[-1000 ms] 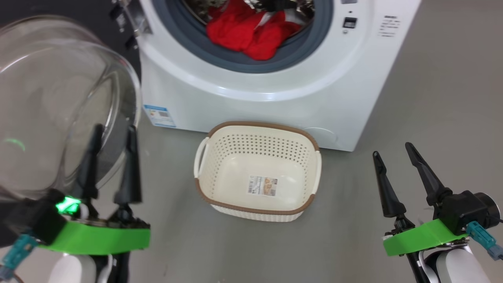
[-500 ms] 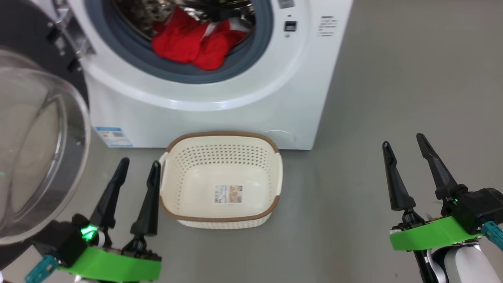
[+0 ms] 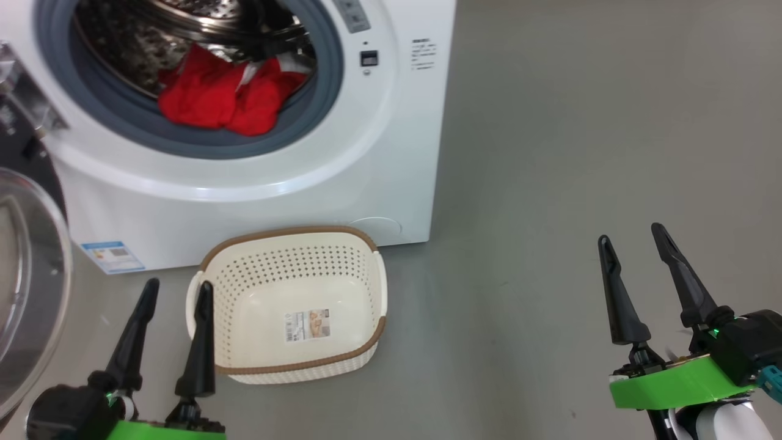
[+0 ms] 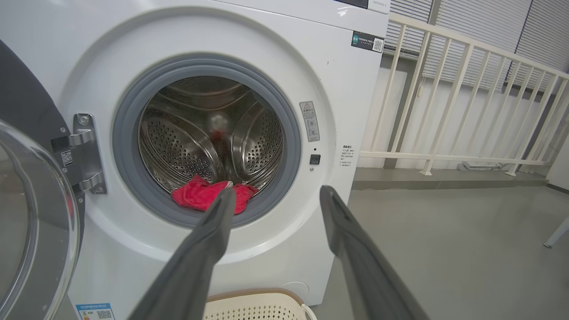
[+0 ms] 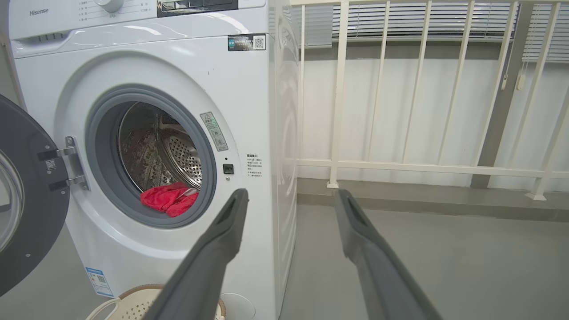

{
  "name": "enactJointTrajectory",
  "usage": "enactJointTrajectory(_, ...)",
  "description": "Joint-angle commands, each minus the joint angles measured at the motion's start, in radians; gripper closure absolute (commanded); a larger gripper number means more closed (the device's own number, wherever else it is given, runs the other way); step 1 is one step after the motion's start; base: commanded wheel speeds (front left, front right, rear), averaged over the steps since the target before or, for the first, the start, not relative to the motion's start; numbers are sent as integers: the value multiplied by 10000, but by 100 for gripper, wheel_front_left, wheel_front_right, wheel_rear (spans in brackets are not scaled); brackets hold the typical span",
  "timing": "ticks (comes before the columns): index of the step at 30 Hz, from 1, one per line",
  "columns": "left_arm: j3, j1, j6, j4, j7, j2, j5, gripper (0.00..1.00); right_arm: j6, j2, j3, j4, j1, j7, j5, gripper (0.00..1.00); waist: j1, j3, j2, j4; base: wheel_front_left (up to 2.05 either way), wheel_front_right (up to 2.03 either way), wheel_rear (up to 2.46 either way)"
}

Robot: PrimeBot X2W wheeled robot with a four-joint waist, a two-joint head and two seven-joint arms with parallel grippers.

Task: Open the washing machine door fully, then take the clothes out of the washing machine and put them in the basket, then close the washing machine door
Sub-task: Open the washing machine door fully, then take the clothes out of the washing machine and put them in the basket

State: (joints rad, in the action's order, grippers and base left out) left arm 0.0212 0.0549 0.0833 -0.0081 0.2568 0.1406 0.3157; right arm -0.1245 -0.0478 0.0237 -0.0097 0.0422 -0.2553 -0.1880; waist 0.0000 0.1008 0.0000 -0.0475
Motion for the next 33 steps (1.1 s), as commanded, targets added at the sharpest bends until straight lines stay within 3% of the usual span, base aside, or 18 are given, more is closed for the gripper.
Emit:
enactJointTrajectory(1, -500, -9, -91, -352, 49, 53, -167, 0, -62, -24, -157, -373, 6, -64, -136, 0, 0, -50, 0, -266, 0, 0, 0)
enactJointTrajectory(17, -893, -948, 29, -264, 49, -467, -727, 0, -62, -24, -275, -532, -936, -64, -252, 0, 0, -892, 0, -526, 0, 0, 0)
enactJointTrajectory(33, -870, -1118, 91, -92, 49, -562, -1109, 0, -62, -24, -136, -487, -1105, -64, -243, 0, 0, -1010, 0, -537, 0, 0, 0)
